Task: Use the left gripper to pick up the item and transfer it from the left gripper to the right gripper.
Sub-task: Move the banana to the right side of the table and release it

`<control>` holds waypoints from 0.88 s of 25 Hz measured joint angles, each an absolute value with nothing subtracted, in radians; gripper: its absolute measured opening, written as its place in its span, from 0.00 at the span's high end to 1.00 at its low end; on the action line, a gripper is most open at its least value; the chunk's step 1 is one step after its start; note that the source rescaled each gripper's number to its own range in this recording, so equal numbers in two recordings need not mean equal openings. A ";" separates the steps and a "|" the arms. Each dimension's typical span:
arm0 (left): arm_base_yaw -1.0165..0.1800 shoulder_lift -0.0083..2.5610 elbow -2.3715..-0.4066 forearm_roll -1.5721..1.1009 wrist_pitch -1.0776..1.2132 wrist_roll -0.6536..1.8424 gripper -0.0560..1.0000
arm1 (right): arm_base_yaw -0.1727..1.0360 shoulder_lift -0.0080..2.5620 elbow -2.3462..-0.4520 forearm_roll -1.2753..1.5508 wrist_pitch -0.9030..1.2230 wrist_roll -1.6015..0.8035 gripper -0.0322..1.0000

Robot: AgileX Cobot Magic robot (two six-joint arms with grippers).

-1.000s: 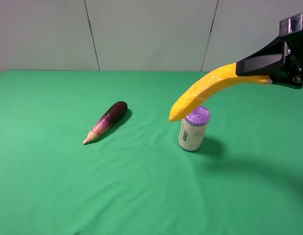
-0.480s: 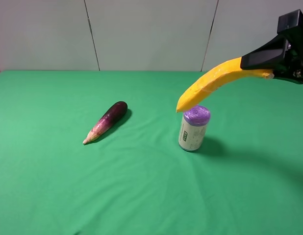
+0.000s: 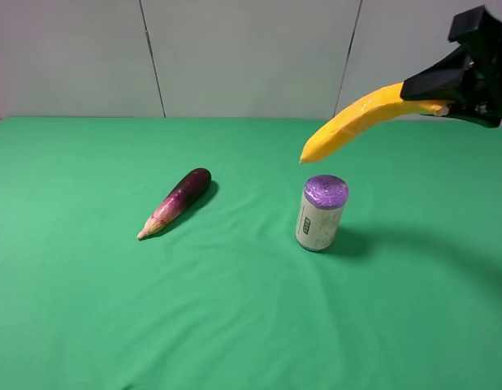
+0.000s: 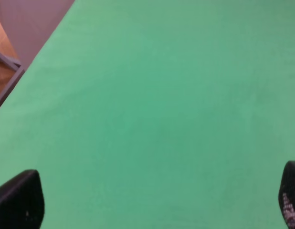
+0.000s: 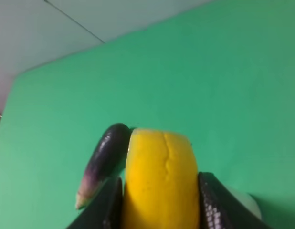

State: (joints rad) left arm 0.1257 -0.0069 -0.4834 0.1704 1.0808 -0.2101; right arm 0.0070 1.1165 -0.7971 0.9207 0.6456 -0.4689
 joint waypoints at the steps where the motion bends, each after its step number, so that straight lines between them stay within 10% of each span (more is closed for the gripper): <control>1: 0.126 -0.007 -0.483 0.172 1.081 -0.210 0.01 | 0.007 1.144 -0.811 0.921 0.641 -0.471 0.97; 22: 0.126 -0.007 -0.483 0.176 1.081 -0.210 0.02 | -0.295 1.577 -0.946 1.148 0.706 -0.696 0.97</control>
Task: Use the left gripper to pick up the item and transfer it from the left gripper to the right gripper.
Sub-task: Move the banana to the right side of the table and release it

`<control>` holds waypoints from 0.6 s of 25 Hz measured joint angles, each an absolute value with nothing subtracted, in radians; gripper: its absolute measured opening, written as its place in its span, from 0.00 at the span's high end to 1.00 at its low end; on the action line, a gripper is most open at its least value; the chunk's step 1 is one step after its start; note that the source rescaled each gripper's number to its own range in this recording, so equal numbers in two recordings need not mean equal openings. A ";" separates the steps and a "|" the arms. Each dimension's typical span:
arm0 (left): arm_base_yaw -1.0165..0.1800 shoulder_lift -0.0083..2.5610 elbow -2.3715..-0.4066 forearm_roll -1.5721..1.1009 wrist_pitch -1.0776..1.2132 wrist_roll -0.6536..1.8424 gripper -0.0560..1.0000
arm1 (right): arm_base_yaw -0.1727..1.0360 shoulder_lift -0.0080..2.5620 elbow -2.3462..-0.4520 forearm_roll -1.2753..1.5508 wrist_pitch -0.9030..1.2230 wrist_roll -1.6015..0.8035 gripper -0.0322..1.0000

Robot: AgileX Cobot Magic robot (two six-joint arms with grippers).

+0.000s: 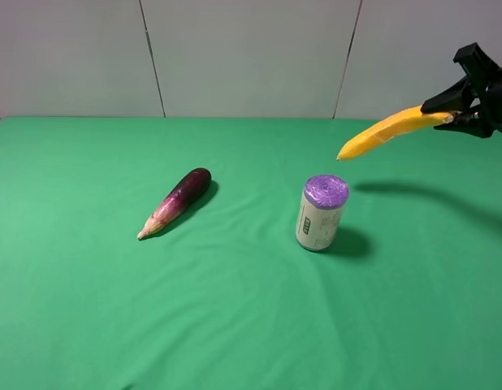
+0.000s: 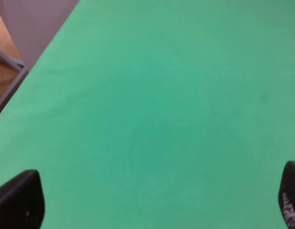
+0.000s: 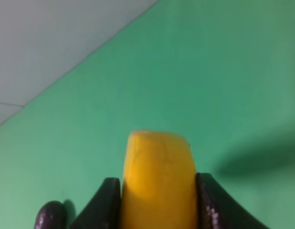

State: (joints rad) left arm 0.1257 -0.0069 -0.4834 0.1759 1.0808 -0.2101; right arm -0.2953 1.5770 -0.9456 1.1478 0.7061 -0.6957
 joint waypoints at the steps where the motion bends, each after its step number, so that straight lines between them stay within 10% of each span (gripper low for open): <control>1: 0.126 -0.007 -0.483 0.176 1.081 -0.210 0.02 | -0.301 1.595 -0.946 1.166 0.716 -0.711 0.97; 15: 0.126 -0.007 -0.483 0.176 1.081 -0.210 0.02 | -0.374 1.831 -0.946 1.306 0.792 -0.874 0.97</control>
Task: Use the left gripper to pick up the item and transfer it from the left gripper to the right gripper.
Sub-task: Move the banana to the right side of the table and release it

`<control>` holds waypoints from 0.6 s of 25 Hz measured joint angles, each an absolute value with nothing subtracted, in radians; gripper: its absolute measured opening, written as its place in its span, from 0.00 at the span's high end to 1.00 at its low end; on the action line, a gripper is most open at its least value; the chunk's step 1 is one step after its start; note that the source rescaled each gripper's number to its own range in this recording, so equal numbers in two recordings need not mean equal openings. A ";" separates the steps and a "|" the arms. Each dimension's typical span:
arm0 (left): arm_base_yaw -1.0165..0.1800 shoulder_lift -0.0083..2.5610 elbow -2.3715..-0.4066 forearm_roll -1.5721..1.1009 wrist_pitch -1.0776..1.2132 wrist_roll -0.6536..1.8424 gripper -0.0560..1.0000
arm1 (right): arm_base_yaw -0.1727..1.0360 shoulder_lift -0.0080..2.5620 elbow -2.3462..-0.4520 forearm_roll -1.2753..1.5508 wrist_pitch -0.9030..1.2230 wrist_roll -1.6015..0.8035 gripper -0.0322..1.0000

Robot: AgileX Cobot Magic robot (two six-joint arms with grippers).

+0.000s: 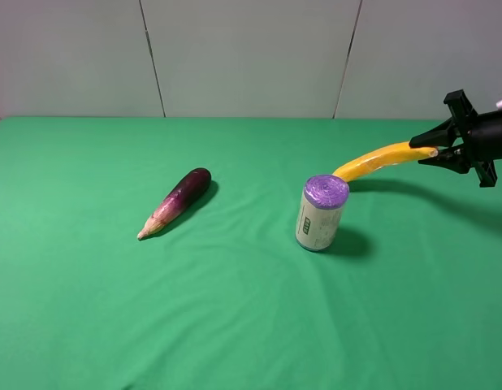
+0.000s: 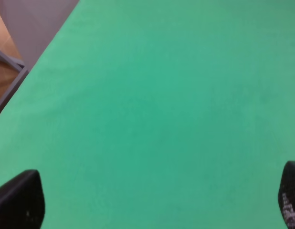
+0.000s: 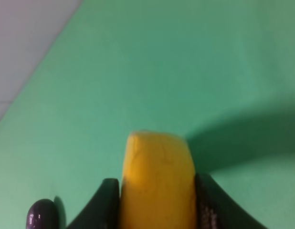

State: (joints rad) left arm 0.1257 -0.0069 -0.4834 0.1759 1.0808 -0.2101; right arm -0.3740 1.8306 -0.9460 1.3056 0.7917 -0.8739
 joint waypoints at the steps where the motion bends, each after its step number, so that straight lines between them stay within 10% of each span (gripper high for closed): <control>1: 0.126 -0.007 -0.483 0.176 1.081 -0.210 0.02 | -0.374 1.842 -0.946 1.310 0.797 -0.875 0.97; 15: 0.126 -0.007 -0.483 0.178 1.081 -0.210 0.02 | -0.374 1.944 -0.952 1.298 0.829 -0.817 0.97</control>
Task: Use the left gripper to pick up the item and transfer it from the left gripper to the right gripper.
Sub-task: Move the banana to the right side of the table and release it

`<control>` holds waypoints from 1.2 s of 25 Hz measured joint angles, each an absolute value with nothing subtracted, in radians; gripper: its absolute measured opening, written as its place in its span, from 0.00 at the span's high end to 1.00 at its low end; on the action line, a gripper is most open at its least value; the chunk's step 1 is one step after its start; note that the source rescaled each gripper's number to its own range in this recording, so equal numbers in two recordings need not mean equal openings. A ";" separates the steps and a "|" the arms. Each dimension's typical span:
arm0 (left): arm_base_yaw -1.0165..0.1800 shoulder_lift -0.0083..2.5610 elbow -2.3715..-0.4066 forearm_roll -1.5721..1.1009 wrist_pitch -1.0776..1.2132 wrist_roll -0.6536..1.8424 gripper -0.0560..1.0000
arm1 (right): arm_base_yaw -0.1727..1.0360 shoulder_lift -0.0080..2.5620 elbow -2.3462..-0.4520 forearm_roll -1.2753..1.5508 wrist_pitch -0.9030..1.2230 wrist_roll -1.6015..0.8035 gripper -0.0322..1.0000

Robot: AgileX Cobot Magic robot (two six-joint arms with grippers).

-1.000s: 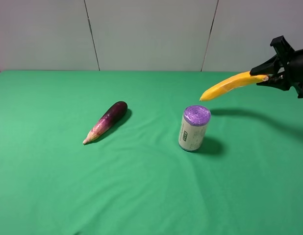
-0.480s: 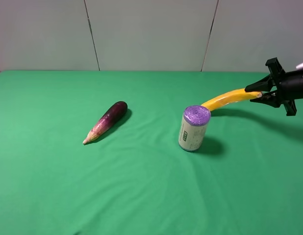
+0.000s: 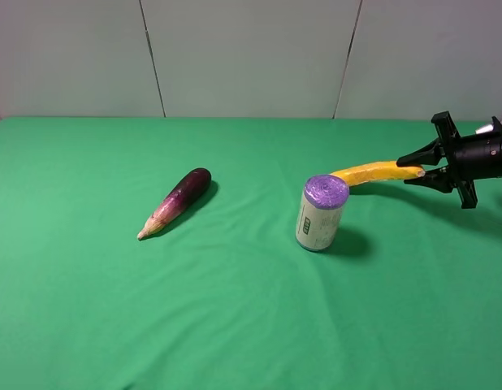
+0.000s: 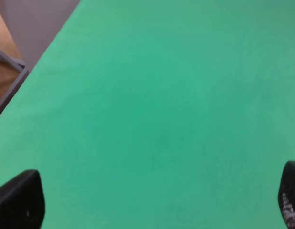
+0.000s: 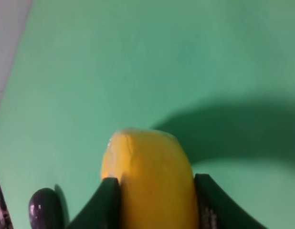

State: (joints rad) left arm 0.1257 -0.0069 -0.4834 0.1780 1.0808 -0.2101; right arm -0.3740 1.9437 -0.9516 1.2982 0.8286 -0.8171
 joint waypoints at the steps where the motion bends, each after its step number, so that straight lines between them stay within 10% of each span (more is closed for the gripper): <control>1: 0.126 -0.007 -0.483 0.179 1.081 -0.210 0.02 | -0.374 1.944 -0.952 1.290 0.822 -0.807 0.97; 4: 0.126 -0.007 -0.483 0.179 1.081 -0.210 0.02 | -0.374 1.944 -0.952 1.266 0.814 -0.769 0.96; 8: 0.126 -0.007 -0.483 0.179 1.081 -0.210 0.02 | -0.374 1.948 -0.952 1.198 0.780 -0.747 0.24; 11: 0.126 -0.007 -0.483 0.179 1.081 -0.210 0.02 | -0.374 1.948 -0.952 1.179 0.779 -0.729 0.05; 30: 0.126 -0.007 -0.483 0.179 1.081 -0.210 0.02 | -0.374 1.773 -0.992 1.001 0.769 -0.595 0.00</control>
State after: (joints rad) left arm 0.1257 -0.0069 -0.4834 0.1789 1.0808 -0.2101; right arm -0.3740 1.7734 -0.9925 1.0008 0.7691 -0.5950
